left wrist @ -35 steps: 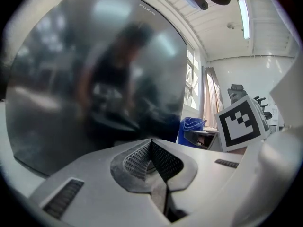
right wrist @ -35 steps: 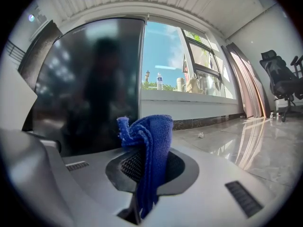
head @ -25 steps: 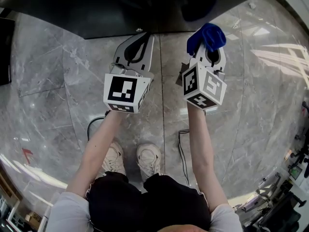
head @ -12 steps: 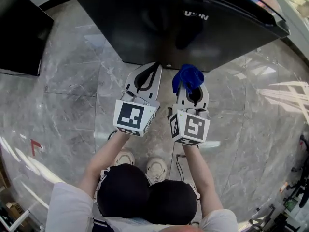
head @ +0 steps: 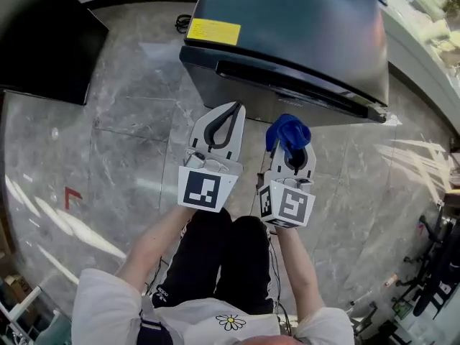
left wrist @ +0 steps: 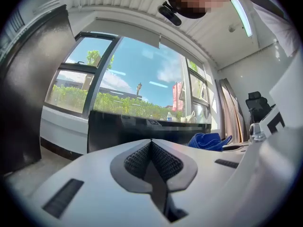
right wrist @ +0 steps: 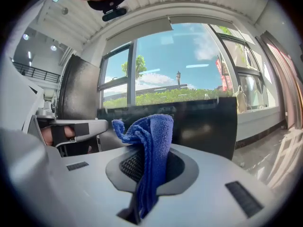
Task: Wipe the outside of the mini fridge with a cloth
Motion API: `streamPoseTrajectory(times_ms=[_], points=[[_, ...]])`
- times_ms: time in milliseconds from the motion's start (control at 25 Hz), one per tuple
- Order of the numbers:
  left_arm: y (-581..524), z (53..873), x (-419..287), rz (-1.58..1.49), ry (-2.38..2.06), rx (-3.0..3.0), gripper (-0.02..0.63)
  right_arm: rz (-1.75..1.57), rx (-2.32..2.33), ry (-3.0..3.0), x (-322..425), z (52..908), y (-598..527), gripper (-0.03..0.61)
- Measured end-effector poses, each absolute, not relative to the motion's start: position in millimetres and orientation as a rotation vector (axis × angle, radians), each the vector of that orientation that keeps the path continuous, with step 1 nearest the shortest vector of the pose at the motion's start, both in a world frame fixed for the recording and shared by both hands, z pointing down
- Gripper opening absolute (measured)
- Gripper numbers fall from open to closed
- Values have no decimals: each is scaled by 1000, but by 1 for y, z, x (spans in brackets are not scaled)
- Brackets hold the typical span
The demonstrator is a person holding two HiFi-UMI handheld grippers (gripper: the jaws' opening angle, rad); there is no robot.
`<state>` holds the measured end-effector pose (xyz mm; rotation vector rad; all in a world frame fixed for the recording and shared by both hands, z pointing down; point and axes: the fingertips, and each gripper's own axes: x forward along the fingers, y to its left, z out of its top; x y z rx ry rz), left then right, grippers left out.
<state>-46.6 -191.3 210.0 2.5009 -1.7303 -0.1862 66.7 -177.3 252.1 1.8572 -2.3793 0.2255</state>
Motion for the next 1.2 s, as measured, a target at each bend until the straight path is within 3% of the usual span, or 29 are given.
streamPoseTrajectory(times_ms=[240,440,560,680,960,1200], points=[[-158,-23,-82,-177,-1748,2401,5,249,1854,-2337,48,-2,-151,52],[-157,-282,-87,-109,-1764,2514,5,37,1771,-2457,34,-278,-155,52],[-138,-389,-84,-139,-1794,2542,5,12,1795,-2532,25,-393,-144,52],[-109,-435,-76,-164,-1802,2603,5,-22,1792,-2631,17,-439,-120,52],[-68,-472,-72,-238,-1832,2651,5,35,1733,-2631,28,-451,-73,52],[-61,-465,-68,-207,-1824,2617,5,29,1792,-2618,47,-455,-57,52]])
